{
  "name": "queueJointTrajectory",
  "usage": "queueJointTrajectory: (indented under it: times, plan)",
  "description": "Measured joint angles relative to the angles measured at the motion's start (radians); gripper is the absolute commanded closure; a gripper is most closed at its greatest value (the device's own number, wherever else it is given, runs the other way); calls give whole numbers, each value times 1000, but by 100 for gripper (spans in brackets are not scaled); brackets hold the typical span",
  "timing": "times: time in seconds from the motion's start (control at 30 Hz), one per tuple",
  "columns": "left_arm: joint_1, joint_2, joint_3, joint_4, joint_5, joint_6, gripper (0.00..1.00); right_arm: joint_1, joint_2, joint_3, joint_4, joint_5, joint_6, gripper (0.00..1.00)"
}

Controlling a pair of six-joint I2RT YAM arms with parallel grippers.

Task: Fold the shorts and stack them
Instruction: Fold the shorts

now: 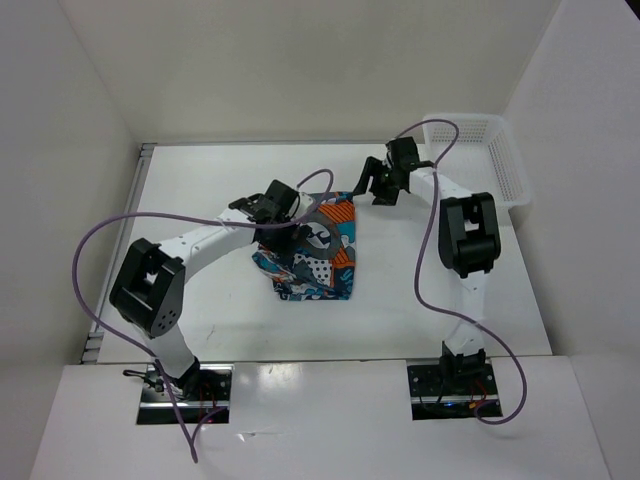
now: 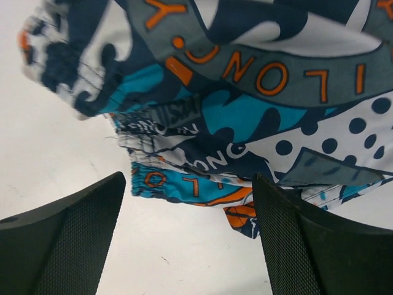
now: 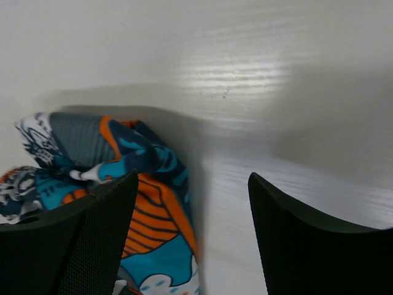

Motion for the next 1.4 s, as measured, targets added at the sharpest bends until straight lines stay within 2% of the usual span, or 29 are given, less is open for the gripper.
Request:
queueJointTrajectory:
  times: [0.13,0.27,0.4,0.53,0.63,0.67,0.73,0.77,0.8,0.87,1.1,1.3,1.4]
  plan:
    - [0,29,-30,6,23,0,8,7,62,1,-11,-60,-16,22]
    - [0,75,-45,30,32,0,10,26,63,17,13,-98,-21,27]
    - [0,103,-72,50,33,-1,20,55,71,18,50,-143,-16,38]
    - [0,120,-80,66,31,-1,27,66,131,50,52,-166,-2,39]
    - [0,130,-82,72,29,-2,37,65,185,95,50,-189,11,54]
    - [0,131,-82,72,29,-1,42,64,189,100,50,-186,15,74]
    - [0,131,-82,75,31,4,70,63,195,103,47,-185,29,88]
    - [0,131,-82,77,31,-2,80,63,197,103,45,-185,38,95]
    - [0,131,-82,78,31,2,91,63,200,103,46,-185,49,97]
    - [0,131,-82,80,32,1,100,63,203,103,50,-185,73,100]
    - [-2,129,-82,69,34,0,100,58,204,103,89,-148,196,100]
    - [-33,79,-93,2,47,0,93,58,204,103,94,-117,244,100]
    - [-57,42,-111,-22,59,0,86,58,204,105,94,-101,257,100]
